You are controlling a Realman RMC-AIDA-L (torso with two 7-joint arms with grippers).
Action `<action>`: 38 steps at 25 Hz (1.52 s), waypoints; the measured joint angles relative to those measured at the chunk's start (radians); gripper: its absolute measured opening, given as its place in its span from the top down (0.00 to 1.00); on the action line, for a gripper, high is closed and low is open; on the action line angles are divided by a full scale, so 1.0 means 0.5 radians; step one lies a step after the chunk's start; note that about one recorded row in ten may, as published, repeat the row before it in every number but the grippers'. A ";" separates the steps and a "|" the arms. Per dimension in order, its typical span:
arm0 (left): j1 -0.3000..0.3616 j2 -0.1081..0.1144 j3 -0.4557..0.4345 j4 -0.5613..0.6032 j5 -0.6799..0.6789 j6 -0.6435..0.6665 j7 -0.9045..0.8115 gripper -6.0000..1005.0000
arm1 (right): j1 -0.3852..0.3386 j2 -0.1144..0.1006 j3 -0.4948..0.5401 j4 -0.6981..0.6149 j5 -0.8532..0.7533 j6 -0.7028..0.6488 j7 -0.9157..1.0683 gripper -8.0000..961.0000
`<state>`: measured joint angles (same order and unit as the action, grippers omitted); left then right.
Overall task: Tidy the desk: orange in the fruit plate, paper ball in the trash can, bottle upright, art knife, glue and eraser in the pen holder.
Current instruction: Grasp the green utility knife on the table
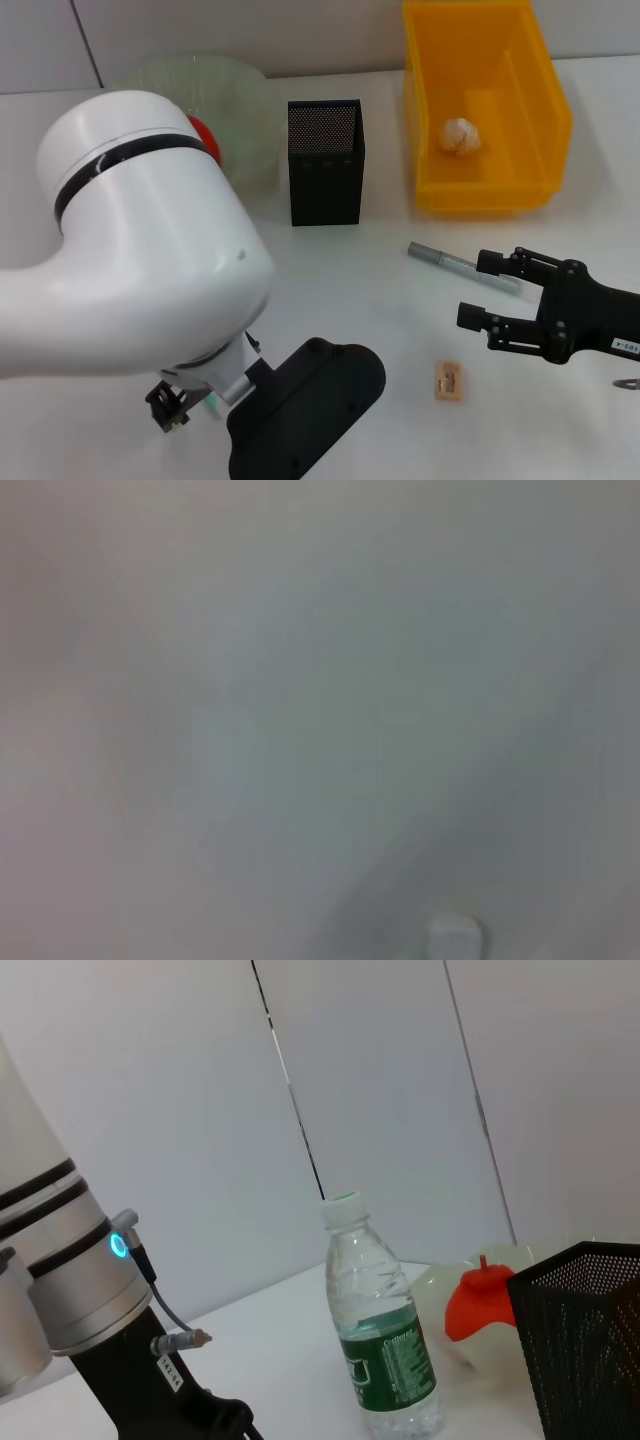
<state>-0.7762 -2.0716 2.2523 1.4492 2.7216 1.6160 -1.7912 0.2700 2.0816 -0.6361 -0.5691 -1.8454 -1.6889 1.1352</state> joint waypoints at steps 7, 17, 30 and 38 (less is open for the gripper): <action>-0.016 -0.005 0.008 -0.022 0.002 0.000 0.010 0.24 | -0.006 -0.003 -0.001 0.000 0.000 0.000 0.000 0.13; -0.019 -0.008 0.015 -0.031 0.009 -0.001 -0.001 0.31 | -0.009 -0.003 -0.002 0.000 0.000 -0.002 0.000 0.13; -0.022 -0.014 0.041 -0.001 0.033 0.008 -0.019 0.35 | -0.009 -0.005 0.012 0.000 0.000 -0.025 0.002 0.13; -0.027 -0.014 0.034 0.016 0.036 0.011 -0.008 0.40 | -0.009 -0.006 0.009 0.000 0.000 -0.028 0.003 0.13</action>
<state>-0.7896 -2.0785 2.2690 1.4574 2.7395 1.6216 -1.7954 0.2653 2.0785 -0.6316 -0.5691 -1.8454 -1.7028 1.1365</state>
